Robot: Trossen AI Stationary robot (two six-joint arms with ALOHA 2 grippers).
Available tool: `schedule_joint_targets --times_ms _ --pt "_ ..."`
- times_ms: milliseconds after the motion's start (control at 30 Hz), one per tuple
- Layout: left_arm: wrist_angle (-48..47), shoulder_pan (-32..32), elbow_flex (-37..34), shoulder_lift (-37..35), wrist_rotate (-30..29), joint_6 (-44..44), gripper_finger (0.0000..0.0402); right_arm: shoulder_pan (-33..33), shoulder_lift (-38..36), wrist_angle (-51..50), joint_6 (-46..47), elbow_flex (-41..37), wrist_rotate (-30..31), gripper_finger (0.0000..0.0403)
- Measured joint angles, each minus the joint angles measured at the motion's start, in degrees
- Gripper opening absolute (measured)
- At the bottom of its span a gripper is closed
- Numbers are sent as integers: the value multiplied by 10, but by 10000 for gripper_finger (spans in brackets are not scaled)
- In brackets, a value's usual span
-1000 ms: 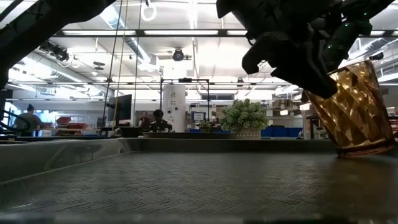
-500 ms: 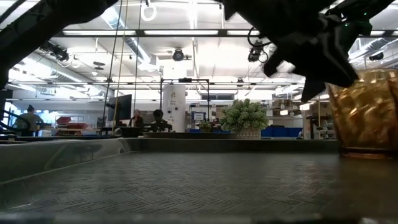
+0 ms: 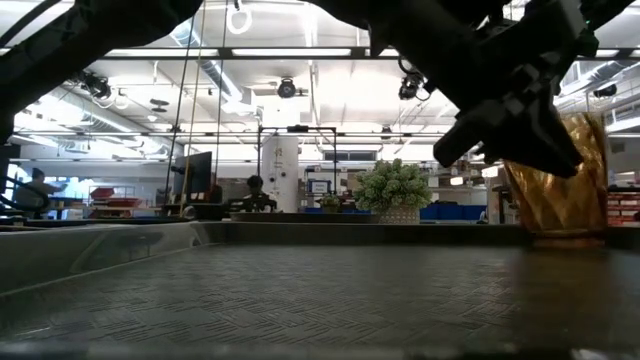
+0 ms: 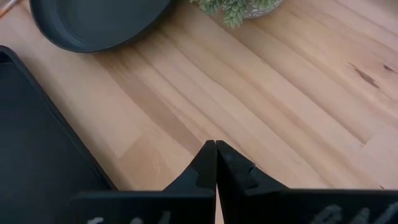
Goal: Pick and place plate/cup/fork/spoon on tray
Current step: Put the brown cup to the top right side of the black serving tray
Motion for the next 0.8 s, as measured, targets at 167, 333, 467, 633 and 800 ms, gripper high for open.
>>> schedule_joint_targets --times_ms 167,333,467,633,800 --pt "16 -1 0 0 -4 -7 113 0 0 0 1 0 -2 5" --pt "35 0 0 -1 0 -34 128 0 0 0 1 0 -4 5" --pt "49 -1 0 -1 0 -46 163 0 0 0 2 0 -4 5" --pt "48 -9 0 -7 -66 -34 206 0 0 0 2 0 -4 5" --pt "15 -13 3 -32 -109 -36 219 0 0 0 6 0 -4 5"
